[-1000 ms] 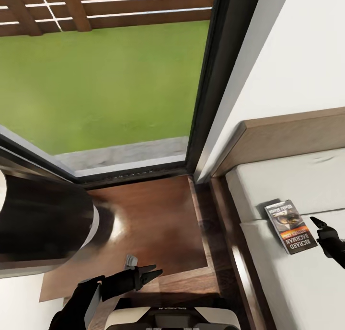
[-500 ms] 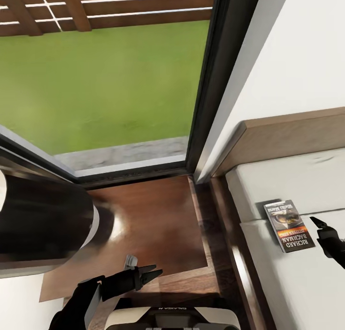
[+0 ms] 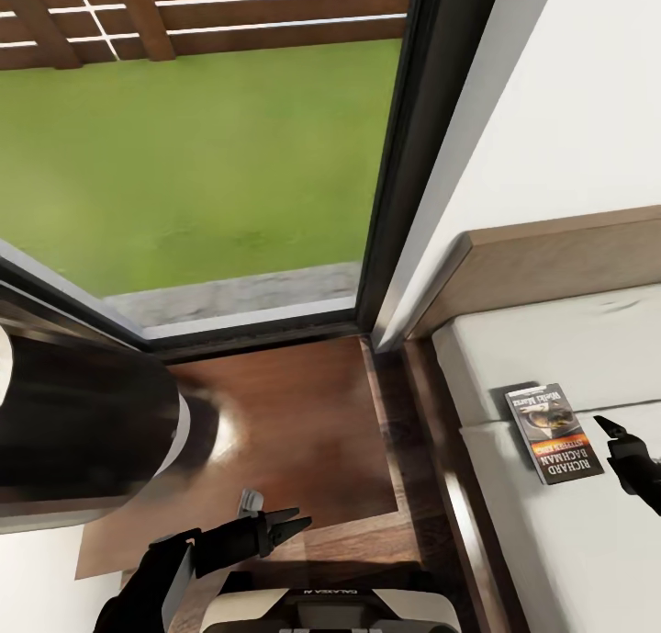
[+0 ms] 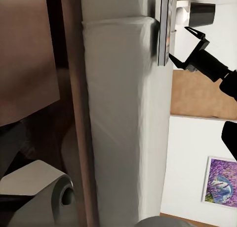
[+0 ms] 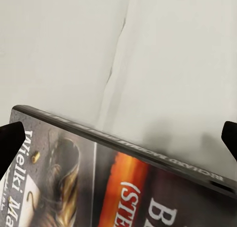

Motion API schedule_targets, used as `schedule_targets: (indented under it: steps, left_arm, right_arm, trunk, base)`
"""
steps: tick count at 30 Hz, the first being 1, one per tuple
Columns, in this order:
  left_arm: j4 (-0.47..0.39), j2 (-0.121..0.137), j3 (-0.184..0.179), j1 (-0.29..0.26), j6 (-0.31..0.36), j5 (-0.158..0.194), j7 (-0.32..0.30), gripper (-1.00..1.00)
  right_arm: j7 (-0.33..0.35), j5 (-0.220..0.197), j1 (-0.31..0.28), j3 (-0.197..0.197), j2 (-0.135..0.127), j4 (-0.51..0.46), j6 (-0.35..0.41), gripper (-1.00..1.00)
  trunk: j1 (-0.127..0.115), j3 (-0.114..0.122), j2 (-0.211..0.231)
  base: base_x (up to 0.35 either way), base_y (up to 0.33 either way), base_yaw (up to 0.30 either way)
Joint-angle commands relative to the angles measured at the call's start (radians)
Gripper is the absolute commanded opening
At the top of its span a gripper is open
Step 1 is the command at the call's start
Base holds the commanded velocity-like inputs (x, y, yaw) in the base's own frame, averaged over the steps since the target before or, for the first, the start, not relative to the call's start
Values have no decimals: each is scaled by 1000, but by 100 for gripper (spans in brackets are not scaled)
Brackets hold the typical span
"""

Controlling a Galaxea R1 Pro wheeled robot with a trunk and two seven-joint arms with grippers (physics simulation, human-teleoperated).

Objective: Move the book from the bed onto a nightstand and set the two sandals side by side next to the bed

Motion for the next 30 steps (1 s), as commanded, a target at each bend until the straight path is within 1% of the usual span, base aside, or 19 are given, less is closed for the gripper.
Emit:
schedule_targets:
  steps: [1,30]
  left_arm:
    - [0,-1,4,0,11,-1,-5,100]
    - [0,-1,4,0,11,-1,-5,100]
  right_arm:
    - [2,-4,-1,-3,0,0,6,100]
    - [2,-4,-1,-3,0,1,6,100]
  trunk:
    - [0,0,0]
    - [0,0,0]
  base:
    - [0,0,0]
    - [0,0,0]
